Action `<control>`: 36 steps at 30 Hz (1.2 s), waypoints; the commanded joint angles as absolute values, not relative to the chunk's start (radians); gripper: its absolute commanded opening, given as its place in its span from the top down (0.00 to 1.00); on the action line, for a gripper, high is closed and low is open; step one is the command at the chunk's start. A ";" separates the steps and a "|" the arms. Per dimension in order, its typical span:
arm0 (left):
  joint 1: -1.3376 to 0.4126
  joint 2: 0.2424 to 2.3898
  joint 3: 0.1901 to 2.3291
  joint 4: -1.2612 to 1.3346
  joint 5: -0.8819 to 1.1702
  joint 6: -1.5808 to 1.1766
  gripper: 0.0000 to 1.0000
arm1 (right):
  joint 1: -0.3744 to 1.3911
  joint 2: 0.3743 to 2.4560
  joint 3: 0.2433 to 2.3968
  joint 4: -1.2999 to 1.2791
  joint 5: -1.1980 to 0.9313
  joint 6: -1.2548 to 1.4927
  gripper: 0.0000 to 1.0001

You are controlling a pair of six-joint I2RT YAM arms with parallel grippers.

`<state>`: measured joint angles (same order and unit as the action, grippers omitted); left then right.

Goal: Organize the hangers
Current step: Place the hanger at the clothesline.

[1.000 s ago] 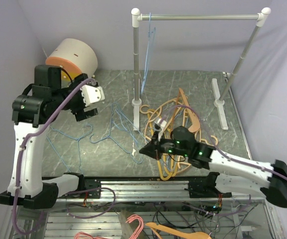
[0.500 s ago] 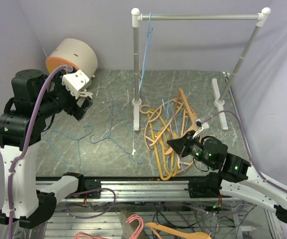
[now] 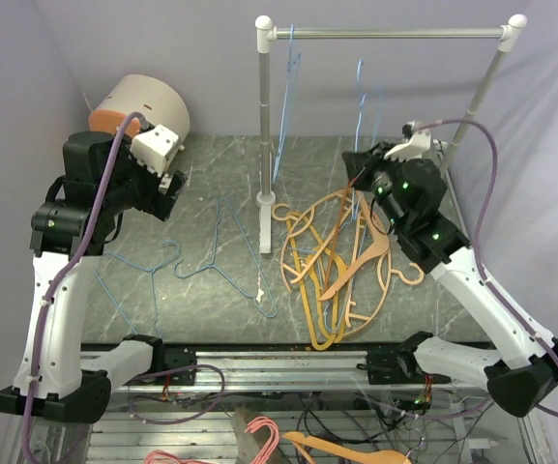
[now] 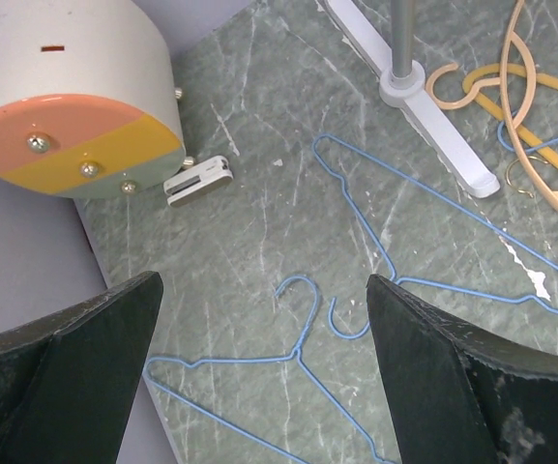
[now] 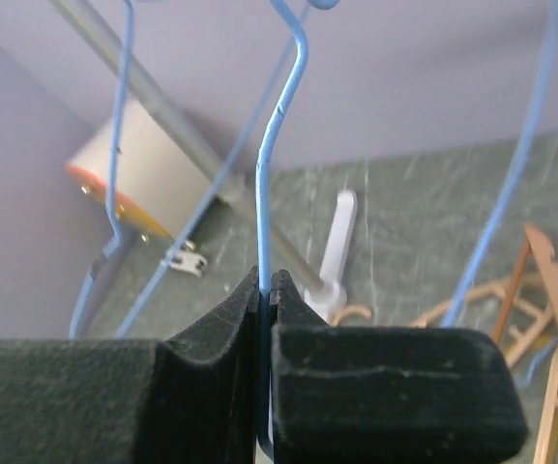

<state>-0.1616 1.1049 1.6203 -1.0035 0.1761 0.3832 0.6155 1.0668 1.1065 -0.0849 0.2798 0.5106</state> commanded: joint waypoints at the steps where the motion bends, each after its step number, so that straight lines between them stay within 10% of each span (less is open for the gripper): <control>1: -0.156 1.054 1.524 -0.915 0.159 0.382 0.01 | 0.542 1.125 1.236 -0.001 0.060 0.453 1.00; 31: -0.157 1.089 1.054 -0.944 0.285 0.732 0.01 | 0.383 1.601 1.492 0.264 -0.468 0.655 1.00; 36: -0.167 1.117 0.997 -1.010 0.306 0.832 0.03 | 0.382 1.475 1.415 0.216 -0.357 0.567 0.38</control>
<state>-0.1608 1.1110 1.0313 -0.9436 0.2504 0.7387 0.3847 1.5837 1.4532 0.2169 -0.4103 0.6304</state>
